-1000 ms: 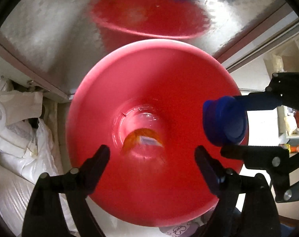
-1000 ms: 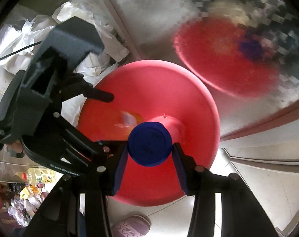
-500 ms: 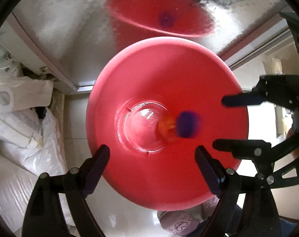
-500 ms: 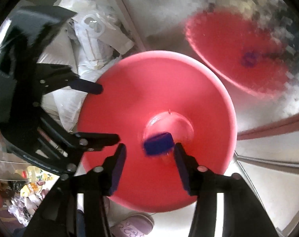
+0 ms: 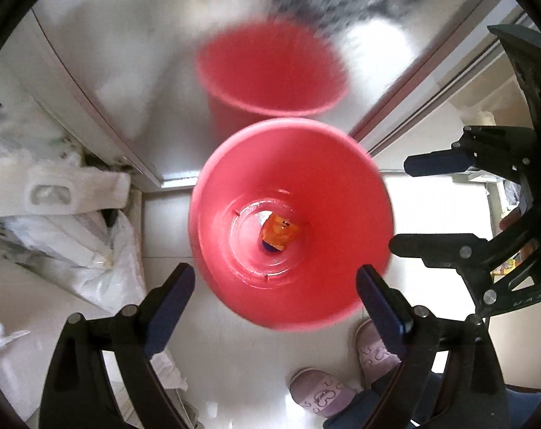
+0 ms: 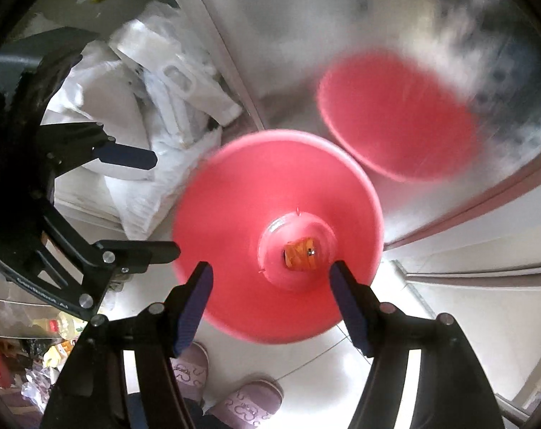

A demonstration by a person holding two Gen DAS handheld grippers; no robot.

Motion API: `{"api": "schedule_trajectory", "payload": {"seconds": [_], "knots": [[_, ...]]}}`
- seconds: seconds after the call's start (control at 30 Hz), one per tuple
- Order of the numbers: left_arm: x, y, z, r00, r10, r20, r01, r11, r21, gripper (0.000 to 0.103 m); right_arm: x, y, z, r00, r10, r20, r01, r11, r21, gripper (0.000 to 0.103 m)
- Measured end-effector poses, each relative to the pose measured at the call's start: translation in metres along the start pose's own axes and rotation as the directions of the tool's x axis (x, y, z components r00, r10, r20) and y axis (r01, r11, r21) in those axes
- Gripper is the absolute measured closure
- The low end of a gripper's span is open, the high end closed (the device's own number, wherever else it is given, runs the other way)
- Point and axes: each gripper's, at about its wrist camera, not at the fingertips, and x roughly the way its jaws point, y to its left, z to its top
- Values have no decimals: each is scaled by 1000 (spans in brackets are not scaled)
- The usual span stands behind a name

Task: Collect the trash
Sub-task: 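Open the left tool and right tool to drop jar and lid into the red bin, then raise both tools back up to the counter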

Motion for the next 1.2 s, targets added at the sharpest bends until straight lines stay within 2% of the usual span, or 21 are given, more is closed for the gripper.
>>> {"api": "schedule_trajectory", "payload": {"seconds": [0.13,0.23,0.37,0.47,0.6,0.8,0.93,1.0,1.13,1.2], "knots": [[-53,-16,3,1000,1,27,-1,1000,-13,12,-35,18,9,999,-17,30,18,999,-27,37],[-99,-28,4,999,-9,38,10,1000,-29,0,-71,30,13,998,-38,52,40,998,-49,33],[-165,-48,3,998,2,62,2,999,-54,0,-130,49,17,990,-99,97,109,989,-103,31],[-220,-62,3,994,37,99,-29,997,-74,0,-175,61,21,988,-99,118,113,987,-117,27],[-295,-70,7,988,50,145,-34,993,-115,0,-239,81,27,978,-119,169,148,974,-171,13],[-403,-85,15,968,136,210,-105,983,-153,0,-337,98,46,966,-92,240,137,975,-178,1],[-462,-100,20,955,171,242,-119,969,-217,0,-401,106,61,959,-55,278,110,976,-188,1],[-486,-108,22,957,155,247,-98,968,-229,0,-427,111,66,954,-41,298,105,974,-202,1],[-529,-120,31,952,182,245,-118,960,-255,0,-474,123,71,941,-31,337,117,964,-239,1],[-552,-125,35,940,198,276,-125,957,-260,0,-491,127,76,937,-21,350,111,964,-240,0]]}}
